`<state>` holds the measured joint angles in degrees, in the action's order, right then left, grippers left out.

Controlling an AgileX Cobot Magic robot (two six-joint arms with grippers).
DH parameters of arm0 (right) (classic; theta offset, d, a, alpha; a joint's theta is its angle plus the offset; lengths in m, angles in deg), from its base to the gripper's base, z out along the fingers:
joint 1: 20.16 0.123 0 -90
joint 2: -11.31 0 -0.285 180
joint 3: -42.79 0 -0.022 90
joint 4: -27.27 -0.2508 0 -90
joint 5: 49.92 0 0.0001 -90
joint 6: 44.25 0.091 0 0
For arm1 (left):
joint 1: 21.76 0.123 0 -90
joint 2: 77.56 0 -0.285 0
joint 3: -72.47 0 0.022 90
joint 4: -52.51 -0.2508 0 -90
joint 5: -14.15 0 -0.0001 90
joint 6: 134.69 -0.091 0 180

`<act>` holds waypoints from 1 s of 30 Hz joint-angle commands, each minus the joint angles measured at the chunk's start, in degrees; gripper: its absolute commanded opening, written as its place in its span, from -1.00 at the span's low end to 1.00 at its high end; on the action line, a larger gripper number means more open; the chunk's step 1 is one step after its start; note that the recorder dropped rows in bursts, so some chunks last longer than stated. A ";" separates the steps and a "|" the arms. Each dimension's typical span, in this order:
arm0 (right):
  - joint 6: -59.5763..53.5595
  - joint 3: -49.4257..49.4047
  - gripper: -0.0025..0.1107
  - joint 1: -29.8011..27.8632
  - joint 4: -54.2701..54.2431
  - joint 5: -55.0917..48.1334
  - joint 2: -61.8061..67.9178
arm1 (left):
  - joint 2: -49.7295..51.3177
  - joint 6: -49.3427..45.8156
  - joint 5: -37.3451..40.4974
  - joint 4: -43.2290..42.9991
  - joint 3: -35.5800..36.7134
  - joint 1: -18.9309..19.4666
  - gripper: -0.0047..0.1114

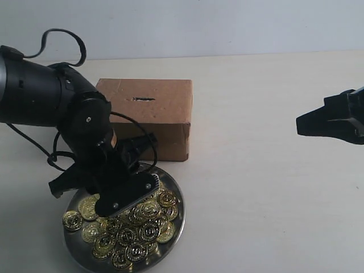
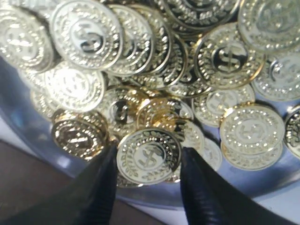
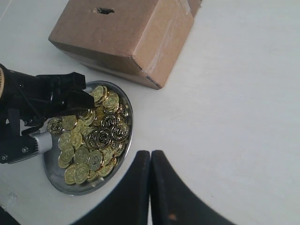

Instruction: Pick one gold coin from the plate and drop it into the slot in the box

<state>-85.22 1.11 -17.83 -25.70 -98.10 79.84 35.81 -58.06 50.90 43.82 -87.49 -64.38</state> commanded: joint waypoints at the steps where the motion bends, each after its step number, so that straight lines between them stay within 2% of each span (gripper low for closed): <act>1: -0.42 0.30 -0.96 -0.34 -0.62 -0.07 -0.03 | -3.24 6.41 0.36 0.04 -0.10 -0.31 -0.41; 7: -2.87 -0.99 -0.96 -0.34 -6.50 -0.06 0.07 | -8.64 18.09 1.96 0.15 -0.10 -0.31 -0.41; 14: -18.55 -9.10 -0.96 0.54 -30.28 -0.25 0.57 | -15.74 31.85 2.39 2.95 -0.10 -0.31 -0.41; 17: -21.66 -10.04 -0.96 5.35 -35.52 1.29 2.36 | -17.84 32.74 4.31 6.88 -0.10 -0.31 -0.41; 22: -27.99 -9.93 -0.96 16.93 -46.97 8.38 8.27 | -20.22 34.95 7.32 10.78 -0.10 -0.31 -0.41; 27: -29.35 -4.96 -0.94 25.74 -46.97 9.27 17.57 | -21.90 36.56 9.92 12.88 -0.10 -0.31 -0.41; 30: -29.03 -0.65 -0.78 28.90 -46.97 8.04 22.19 | -22.76 36.56 10.98 14.94 -0.10 -0.31 -0.41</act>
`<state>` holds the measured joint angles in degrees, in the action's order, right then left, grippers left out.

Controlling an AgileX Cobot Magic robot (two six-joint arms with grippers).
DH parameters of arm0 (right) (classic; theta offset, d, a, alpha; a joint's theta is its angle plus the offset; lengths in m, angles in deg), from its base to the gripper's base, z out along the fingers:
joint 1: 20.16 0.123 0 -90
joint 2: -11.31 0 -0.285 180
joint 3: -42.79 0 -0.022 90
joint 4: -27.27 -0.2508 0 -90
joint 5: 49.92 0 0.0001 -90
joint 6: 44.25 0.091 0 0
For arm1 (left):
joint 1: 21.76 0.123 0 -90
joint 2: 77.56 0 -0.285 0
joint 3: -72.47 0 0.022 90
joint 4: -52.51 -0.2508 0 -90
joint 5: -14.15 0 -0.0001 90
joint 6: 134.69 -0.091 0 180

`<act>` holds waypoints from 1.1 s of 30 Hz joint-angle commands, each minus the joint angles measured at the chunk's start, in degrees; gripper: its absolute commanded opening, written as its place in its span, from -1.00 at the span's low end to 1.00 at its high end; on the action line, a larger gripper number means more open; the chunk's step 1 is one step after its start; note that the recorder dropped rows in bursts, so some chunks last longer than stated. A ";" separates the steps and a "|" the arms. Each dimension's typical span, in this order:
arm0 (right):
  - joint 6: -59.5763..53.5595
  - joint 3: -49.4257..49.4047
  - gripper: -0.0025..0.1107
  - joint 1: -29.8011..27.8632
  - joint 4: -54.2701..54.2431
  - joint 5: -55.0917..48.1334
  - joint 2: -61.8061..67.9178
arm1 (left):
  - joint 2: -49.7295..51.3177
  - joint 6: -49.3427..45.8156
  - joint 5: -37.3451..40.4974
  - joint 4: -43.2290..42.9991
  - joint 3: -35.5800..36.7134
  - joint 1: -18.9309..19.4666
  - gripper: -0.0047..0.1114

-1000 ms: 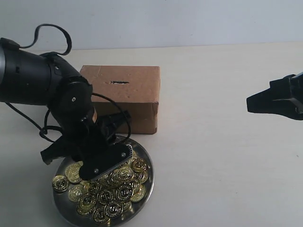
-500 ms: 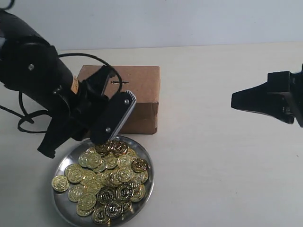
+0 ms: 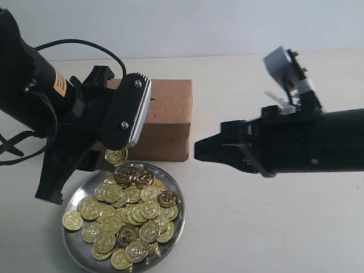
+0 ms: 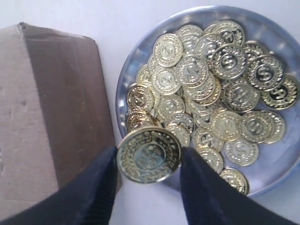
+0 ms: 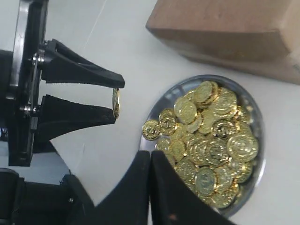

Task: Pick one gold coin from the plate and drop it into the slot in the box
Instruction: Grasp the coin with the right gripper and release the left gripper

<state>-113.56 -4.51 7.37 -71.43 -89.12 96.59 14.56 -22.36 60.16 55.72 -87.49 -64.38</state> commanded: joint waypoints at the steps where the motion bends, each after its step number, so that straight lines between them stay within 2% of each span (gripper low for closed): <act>1: -0.41 6.12 -0.69 4.17 -1.24 -1.52 6.47 | -1.96 0.86 2.00 3.47 -0.10 -0.31 -0.41; 6: 0.60 11.11 -0.03 6.54 -1.24 -4.88 10.54 | -3.71 0.73 2.14 5.69 -0.10 -0.31 -0.41; 8: 1.48 11.89 0.11 7.78 -1.24 -4.54 11.35 | -4.39 0.04 2.03 7.71 -0.10 -0.31 -0.41; 15: 2.06 14.00 0.13 9.82 -1.24 -4.00 11.91 | -6.28 -1.93 1.44 11.79 -0.10 -0.31 -0.41; 19: 2.48 14.00 -0.06 9.82 -1.24 -2.74 11.91 | -6.37 -2.27 0.84 13.69 -0.10 -0.31 -0.41; 24: 3.47 14.00 -0.55 9.82 -1.24 -2.61 11.91 | -6.37 -2.28 -0.30 14.51 -0.10 -0.31 -0.41; 27: 3.57 14.00 -0.94 9.82 -1.24 -2.61 11.91 | -6.37 -2.28 -0.87 14.03 -0.10 -0.31 -0.41; 31: 3.73 14.00 -0.96 9.82 -1.24 -2.61 11.91 | -6.37 -2.28 -1.36 13.93 -0.10 -0.31 -0.41; 33: 3.73 14.00 -0.96 9.82 -1.24 -2.61 11.91 | -6.37 -2.28 -1.63 13.64 -0.10 -0.31 -0.32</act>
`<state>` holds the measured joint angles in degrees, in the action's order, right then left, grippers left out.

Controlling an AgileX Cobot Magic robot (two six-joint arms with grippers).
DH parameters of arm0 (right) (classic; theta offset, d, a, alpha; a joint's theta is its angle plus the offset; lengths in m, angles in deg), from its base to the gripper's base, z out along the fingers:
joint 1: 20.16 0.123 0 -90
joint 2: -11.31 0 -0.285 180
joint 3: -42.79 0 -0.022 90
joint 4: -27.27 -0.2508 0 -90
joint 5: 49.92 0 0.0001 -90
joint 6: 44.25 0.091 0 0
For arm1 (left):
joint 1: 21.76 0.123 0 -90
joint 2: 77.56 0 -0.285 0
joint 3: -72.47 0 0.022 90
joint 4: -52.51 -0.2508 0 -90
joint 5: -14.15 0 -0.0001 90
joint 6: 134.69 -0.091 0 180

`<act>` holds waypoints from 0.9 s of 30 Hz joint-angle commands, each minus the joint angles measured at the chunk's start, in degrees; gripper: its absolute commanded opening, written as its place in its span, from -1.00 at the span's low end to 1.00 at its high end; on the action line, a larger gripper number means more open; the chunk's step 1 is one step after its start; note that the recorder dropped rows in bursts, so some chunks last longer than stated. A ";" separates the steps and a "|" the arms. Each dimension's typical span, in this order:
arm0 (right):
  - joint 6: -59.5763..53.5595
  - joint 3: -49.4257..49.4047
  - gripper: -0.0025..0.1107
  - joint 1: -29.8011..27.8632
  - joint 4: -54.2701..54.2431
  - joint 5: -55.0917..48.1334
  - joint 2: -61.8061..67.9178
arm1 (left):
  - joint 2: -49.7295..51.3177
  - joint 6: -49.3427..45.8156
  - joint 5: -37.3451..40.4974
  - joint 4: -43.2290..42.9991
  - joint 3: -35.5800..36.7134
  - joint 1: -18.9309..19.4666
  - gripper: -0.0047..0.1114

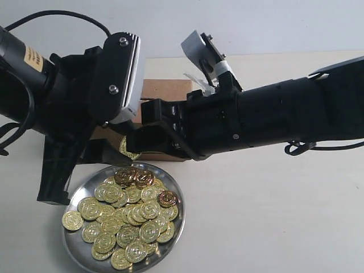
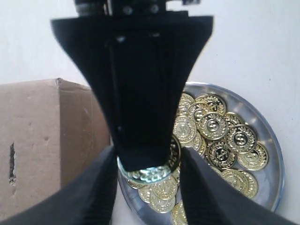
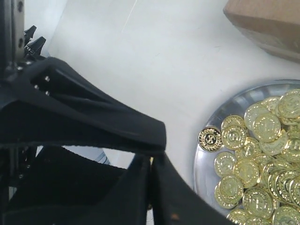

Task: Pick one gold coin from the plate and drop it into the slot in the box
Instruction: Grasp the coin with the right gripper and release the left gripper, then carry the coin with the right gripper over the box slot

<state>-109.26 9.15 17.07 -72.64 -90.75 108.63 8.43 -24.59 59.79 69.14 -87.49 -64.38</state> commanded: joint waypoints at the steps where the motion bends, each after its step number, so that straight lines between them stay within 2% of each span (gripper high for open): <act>1: -0.57 0.33 -0.96 0.12 -0.03 -0.98 -0.12 | -0.34 -0.04 -1.26 -0.09 -0.10 -0.31 -0.24; 6: -1.30 0.67 -0.96 0.12 -0.03 2.00 -0.23 | -1.63 7.56 -1.26 -9.50 -0.10 -0.21 0.43; 8: -0.62 1.90 -0.96 0.12 4.03 4.65 -0.23 | -2.84 11.28 -1.26 -14.57 -0.10 -0.21 0.50; 10: 2.66 4.14 -0.96 0.12 9.90 7.01 -0.23 | -4.35 16.15 -0.82 -18.25 -0.10 -0.21 0.48; 13: 8.57 9.69 -0.96 0.12 23.12 10.83 -0.11 | -6.86 24.10 2.13 -19.09 -0.10 -0.21 0.35; 15: 14.61 14.45 -0.96 0.12 33.51 12.51 0.52 | -8.51 30.52 5.95 -19.09 -0.10 -0.21 0.17; 19: 34.41 28.06 -0.96 0.12 62.02 12.12 4.60 | -11.59 43.63 16.14 -18.68 -0.10 -0.21 -0.23; 21: 41.41 35.49 -0.96 0.12 75.65 7.53 8.51 | -12.68 44.83 21.36 -17.65 -0.10 -0.21 -0.41; 22: 43.67 44.11 -0.96 0.12 83.53 0.30 13.31 | -13.80 44.83 24.32 -14.89 -0.10 -0.21 -0.61; 23: 43.45 47.56 -0.96 0.12 85.09 -2.58 15.39 | -14.24 44.57 24.32 -13.68 -0.10 -0.21 -0.71; 24: 41.46 55.68 -0.96 0.12 87.07 -9.45 20.61 | -15.18 43.64 24.32 -10.58 -0.10 -0.21 -0.92; 27: 35.17 68.24 -0.96 0.12 86.76 -19.20 29.59 | -16.91 41.25 24.32 -5.70 -0.10 -0.21 -0.92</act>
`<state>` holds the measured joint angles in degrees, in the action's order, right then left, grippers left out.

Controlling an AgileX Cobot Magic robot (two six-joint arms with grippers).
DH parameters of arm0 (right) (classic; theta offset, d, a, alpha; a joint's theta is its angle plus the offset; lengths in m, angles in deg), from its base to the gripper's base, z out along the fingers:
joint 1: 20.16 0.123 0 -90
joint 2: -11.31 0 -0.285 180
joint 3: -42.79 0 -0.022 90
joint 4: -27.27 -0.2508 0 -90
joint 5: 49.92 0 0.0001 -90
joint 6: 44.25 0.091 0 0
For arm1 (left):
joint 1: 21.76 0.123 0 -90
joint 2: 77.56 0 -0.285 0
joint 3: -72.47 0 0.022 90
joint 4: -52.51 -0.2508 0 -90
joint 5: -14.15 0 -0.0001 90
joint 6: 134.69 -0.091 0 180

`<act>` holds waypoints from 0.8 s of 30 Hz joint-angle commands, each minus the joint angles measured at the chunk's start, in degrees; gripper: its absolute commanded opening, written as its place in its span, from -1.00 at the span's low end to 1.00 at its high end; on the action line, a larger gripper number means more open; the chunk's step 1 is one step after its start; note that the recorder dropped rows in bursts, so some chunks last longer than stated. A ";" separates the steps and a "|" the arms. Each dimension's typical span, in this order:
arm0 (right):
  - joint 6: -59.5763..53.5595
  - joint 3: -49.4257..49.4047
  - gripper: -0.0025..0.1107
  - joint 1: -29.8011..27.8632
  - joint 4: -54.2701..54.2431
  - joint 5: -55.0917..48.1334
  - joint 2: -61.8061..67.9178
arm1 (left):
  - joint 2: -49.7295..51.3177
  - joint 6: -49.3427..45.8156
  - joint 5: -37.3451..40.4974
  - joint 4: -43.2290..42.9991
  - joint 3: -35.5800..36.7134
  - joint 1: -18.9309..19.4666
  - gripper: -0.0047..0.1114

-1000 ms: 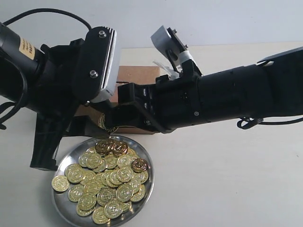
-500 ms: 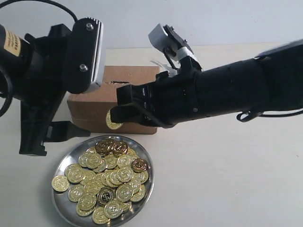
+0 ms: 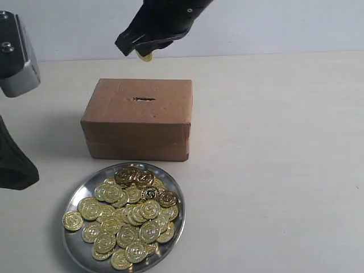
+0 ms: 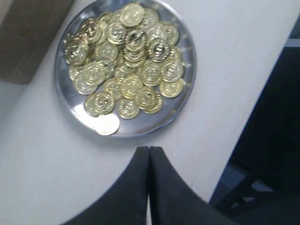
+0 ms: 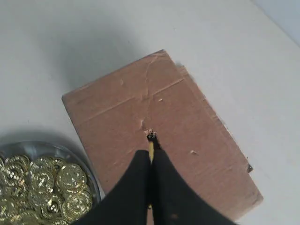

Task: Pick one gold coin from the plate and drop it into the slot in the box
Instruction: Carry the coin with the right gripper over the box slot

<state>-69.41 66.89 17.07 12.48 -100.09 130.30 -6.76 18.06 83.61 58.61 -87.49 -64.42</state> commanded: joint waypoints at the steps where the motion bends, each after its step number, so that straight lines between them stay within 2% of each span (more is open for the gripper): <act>1: -5.53 14.70 -0.96 0.12 1.33 -11.28 11.38 | -2.47 -2.10 0.50 6.44 0.75 -0.17 -0.92; 5: -15.73 17.33 -0.96 -0.70 -2.27 -10.04 16.74 | -5.24 -2.66 0.50 6.42 5.57 -0.17 -0.92; 10: -17.08 17.33 -0.96 -2.68 -2.67 -9.98 18.58 | -7.71 -3.58 0.50 6.20 6.57 -0.17 -0.92; 24: -22.24 17.33 -0.96 -2.70 -5.25 -10.91 20.34 | -7.87 -3.83 0.50 6.20 6.57 -0.17 -0.92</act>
<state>-91.14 83.58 14.53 7.95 -110.95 150.09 -14.37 14.28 84.27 64.53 -80.96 -64.42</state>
